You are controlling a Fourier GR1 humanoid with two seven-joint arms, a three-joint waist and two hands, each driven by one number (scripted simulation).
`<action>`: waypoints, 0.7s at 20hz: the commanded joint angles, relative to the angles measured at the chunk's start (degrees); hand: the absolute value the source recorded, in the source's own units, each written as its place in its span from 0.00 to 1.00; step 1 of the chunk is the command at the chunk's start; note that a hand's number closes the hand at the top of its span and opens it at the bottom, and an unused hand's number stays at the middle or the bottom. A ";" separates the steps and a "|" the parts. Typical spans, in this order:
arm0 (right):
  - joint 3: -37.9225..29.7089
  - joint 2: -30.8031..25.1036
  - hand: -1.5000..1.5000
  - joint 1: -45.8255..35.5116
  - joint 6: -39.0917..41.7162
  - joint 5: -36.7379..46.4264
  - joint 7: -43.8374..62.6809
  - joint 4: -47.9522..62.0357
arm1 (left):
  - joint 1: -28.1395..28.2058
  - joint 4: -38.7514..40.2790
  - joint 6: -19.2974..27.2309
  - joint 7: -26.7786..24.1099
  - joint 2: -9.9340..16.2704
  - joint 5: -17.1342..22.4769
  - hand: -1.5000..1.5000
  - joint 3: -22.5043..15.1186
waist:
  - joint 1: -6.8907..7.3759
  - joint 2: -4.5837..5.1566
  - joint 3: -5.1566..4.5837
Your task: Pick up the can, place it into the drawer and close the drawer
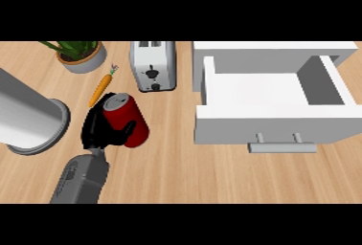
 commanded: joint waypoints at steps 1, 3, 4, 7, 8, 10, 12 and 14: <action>0.06 0.07 0.00 -0.95 -1.42 0.08 2.02 -2.63 | -1.00 -10.83 5.17 7.08 0.09 -1.03 1.00 -2.23 | 0.32 -0.04 0.01; -1.51 -0.73 0.00 -0.10 -0.64 -3.44 2.53 -1.67 | -5.36 -10.84 9.21 10.42 -0.19 -1.54 1.00 -3.01 | -0.12 0.03 0.00; -0.57 -0.17 0.00 -1.19 -1.75 -0.88 3.28 -2.50 | -4.73 -14.09 9.56 12.77 0.19 -1.38 1.00 -3.66 | 0.13 0.04 0.00; -4.69 -2.69 0.00 3.06 1.92 -7.19 1.45 -1.41 | -7.34 -16.36 14.33 15.97 -0.27 -2.94 1.00 -5.95 | -0.46 -0.05 0.01; -1.39 0.54 0.00 4.75 2.25 -2.86 -3.25 0.21 | -9.71 -16.11 15.14 18.10 0.37 -3.85 1.00 -4.92 | -0.54 -0.01 0.03; -1.31 -1.89 0.00 -3.10 -2.56 -1.48 0.88 1.28 | -5.98 -20.26 16.20 19.00 -0.27 -3.63 1.00 -8.85 | 0.15 0.12 -0.01; -1.65 0.55 0.00 3.98 2.47 -3.49 -3.24 0.63 | -10.48 -19.88 20.97 21.17 -0.27 -4.03 1.00 -9.58 | -0.56 0.04 0.01; 0.25 0.55 0.00 0.42 0.81 -0.48 -2.03 1.63 | -11.27 -20.53 18.64 21.23 -0.27 -4.34 1.00 -8.70 | -0.16 0.12 -0.01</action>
